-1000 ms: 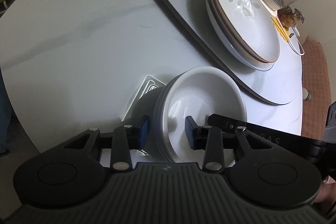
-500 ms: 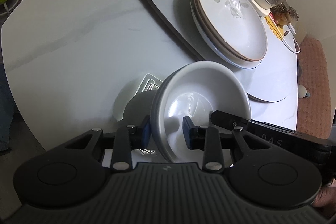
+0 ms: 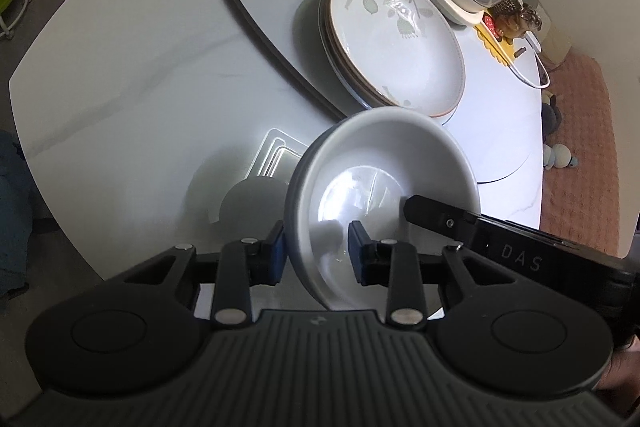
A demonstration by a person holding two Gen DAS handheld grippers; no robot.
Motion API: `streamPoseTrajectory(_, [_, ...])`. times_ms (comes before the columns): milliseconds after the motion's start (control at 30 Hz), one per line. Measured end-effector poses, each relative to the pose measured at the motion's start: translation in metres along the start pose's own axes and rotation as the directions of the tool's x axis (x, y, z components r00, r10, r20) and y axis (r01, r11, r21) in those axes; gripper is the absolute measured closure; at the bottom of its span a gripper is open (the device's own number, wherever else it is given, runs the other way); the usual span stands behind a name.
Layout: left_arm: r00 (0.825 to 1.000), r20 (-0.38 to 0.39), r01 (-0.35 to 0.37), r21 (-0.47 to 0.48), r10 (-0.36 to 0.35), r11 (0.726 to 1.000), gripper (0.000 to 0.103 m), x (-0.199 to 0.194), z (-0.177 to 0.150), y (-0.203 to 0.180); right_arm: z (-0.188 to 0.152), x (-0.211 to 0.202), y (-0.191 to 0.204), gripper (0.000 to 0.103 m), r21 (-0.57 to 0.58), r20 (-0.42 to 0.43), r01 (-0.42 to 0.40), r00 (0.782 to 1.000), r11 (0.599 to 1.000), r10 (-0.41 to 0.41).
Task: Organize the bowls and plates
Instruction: 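Carry the bowls with both grippers over the leaf-pattern plate stack, then lower the bowls with both grippers onto the top leaf-pattern plate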
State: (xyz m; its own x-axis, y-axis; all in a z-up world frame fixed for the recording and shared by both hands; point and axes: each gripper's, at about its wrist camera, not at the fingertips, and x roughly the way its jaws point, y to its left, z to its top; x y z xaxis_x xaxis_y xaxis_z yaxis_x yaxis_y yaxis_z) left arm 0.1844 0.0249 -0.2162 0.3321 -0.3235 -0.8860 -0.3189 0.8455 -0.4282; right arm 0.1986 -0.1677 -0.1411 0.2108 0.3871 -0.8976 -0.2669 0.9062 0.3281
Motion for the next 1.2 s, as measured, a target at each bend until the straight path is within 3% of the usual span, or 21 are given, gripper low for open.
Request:
streamPoseTrajectory(533, [0.998, 0.007, 0.059, 0.098, -0.060, 0.993, 0.066, -0.051, 0.027, -0.004, 0.020, -0.033, 0.021, 0.086, 0.074, 0.083, -0.002, 0.997, 0.997, -0.004])
streamPoseTrajectory(933, [0.989, -0.014, 0.145, 0.140, -0.145, 0.979, 0.067, -0.062, 0.059, 0.008, 0.026, -0.038, 0.028, 0.086, 0.184, 0.140, 0.000, 0.990, 0.983, -0.026])
streamPoseTrajectory(1200, [0.985, -0.034, 0.170, 0.190, -0.167, 0.967, 0.066, -0.054, 0.085, -0.005, 0.042, -0.036, 0.026, 0.086, 0.242, 0.152, 0.033, 0.986, 0.970, -0.072])
